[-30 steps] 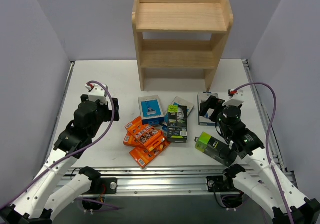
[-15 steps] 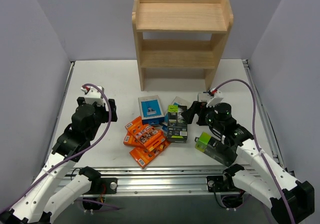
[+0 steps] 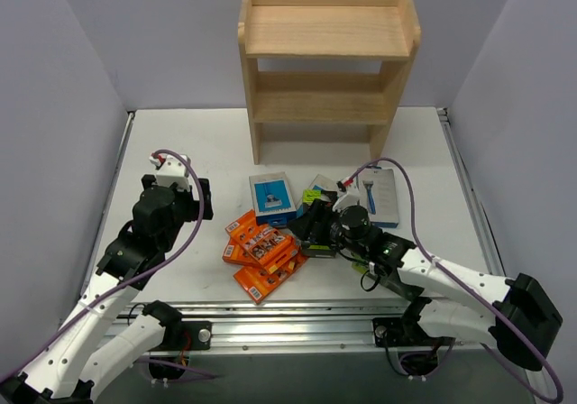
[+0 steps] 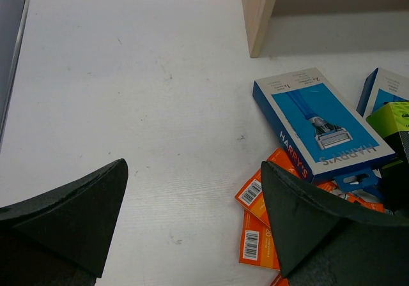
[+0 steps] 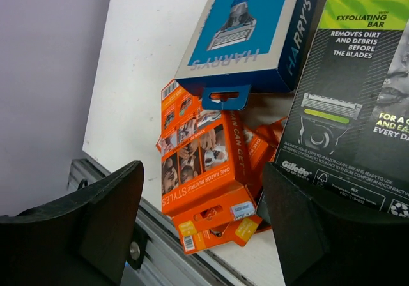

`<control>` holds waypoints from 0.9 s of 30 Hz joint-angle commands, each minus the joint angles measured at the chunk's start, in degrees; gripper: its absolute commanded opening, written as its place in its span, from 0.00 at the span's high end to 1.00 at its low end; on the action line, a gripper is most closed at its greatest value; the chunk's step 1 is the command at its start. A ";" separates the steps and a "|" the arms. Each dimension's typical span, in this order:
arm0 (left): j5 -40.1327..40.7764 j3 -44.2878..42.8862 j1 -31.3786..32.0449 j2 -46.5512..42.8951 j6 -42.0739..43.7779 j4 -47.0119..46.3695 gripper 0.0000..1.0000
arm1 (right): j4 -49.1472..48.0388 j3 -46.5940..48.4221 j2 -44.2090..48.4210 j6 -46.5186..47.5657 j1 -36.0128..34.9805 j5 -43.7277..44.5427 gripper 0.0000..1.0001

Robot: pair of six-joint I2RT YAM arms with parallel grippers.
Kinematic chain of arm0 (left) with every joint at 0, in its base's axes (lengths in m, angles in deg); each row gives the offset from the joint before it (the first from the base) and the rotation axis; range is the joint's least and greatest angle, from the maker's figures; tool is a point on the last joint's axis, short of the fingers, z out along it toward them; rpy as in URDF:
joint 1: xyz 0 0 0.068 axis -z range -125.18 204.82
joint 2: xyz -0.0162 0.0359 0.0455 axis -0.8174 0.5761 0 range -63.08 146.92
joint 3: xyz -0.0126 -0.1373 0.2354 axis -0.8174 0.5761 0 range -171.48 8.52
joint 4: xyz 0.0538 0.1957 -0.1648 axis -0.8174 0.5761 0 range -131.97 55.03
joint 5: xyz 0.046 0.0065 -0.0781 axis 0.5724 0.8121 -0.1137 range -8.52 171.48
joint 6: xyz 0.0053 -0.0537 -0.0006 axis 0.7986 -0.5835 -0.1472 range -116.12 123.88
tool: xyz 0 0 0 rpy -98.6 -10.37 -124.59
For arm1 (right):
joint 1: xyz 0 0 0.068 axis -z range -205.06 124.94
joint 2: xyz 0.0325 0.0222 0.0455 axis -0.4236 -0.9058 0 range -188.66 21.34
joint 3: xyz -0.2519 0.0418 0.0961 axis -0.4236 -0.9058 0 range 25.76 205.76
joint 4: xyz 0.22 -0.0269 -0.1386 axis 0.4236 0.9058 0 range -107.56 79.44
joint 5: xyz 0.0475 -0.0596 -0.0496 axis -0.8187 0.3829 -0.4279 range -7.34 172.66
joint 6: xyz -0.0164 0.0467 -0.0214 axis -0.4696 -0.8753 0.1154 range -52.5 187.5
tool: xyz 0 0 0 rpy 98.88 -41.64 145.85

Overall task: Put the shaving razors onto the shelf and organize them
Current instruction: Grab a shaving razor with the right arm

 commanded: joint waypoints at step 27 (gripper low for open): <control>-2.31 -0.49 0.82 -1.08 -0.32 -1.81 0.06 | -16.19 2.83 -20.17 -19.10 -8.79 16.83 0.60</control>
